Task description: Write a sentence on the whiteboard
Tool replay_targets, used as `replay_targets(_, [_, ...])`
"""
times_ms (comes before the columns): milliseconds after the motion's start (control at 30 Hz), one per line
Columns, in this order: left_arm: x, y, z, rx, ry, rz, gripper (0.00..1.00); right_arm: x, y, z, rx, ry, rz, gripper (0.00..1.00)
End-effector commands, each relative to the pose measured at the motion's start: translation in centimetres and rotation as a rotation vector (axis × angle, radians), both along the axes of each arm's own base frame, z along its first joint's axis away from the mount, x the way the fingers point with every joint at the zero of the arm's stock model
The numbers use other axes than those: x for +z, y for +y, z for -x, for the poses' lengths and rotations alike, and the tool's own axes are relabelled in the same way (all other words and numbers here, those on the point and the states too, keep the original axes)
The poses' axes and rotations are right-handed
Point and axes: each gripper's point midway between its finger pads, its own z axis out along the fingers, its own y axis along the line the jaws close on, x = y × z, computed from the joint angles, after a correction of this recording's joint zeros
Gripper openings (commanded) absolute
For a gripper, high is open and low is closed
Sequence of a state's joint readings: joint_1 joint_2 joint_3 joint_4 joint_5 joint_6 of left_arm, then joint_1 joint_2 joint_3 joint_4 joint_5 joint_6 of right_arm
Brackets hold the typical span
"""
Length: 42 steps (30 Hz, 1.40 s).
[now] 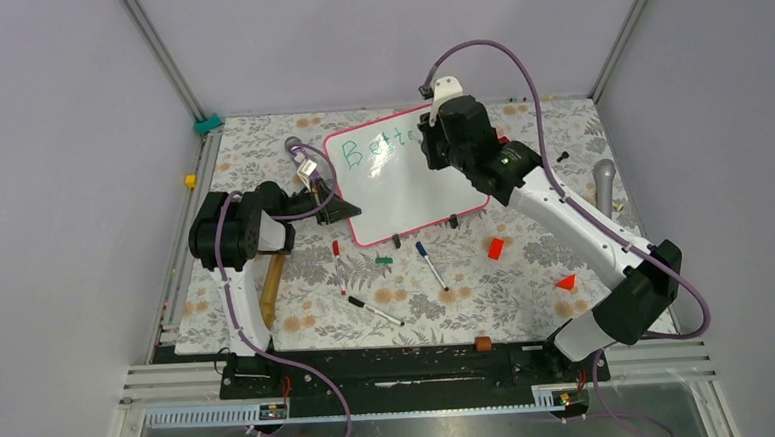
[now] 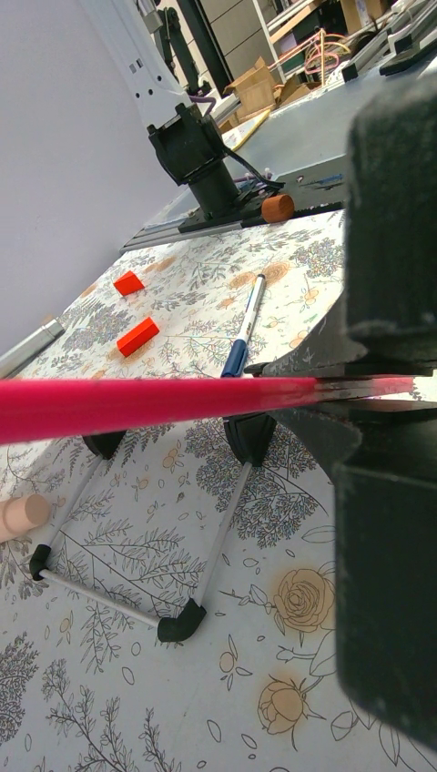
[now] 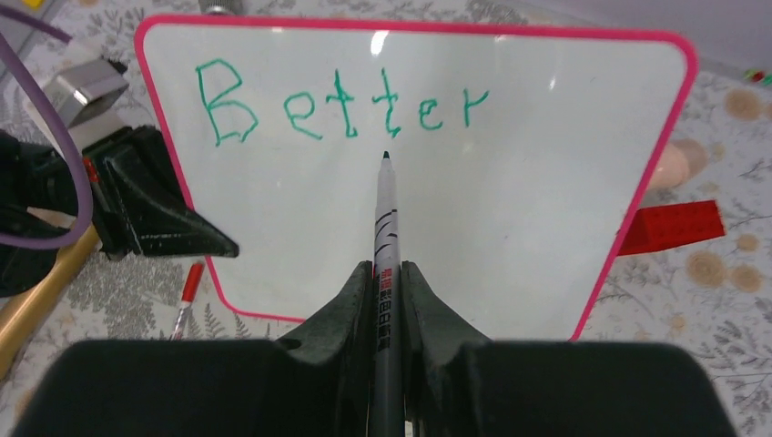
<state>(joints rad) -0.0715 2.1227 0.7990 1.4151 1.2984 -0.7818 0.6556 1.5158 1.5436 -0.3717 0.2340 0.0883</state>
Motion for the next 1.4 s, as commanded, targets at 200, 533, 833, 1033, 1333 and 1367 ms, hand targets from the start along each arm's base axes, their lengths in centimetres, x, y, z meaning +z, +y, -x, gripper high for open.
replay_targets(200, [-1.1, -0.6, 2.7, -0.149, -0.103, -0.023, 0.0, 1.5, 2.8, 3.4, 0.131, -0.013, -0.171, 0.0])
replay_targets(533, [-1.1, -0.6, 2.6, -0.147, -0.104, -0.023, 0.0, 7.1, 2.8, 0.2, 0.152, -0.162, -0.143, 0.0])
replay_targets(833, [-1.1, -0.6, 2.6, -0.145, -0.104, -0.023, 0.0, 11.9, 2.7, -1.7, 0.221, -0.312, -0.283, 0.0])
replay_targets(1033, [-1.1, -0.6, 2.6, -0.144, -0.103, -0.023, 0.0, 12.9, 4.4, -2.5, 0.389, -0.532, -0.167, 0.0])
replay_targets(1333, [-1.2, -0.6, 2.6, -0.143, -0.1, -0.023, 0.0, 12.9, 2.4, -6.0, 0.282, -0.631, -0.206, 0.0])
replay_targets(1367, [-1.2, -0.6, 2.6, -0.145, -0.101, -0.023, 0.0, 12.5, 1.9, -6.5, 0.255, -0.626, -0.214, 0.0])
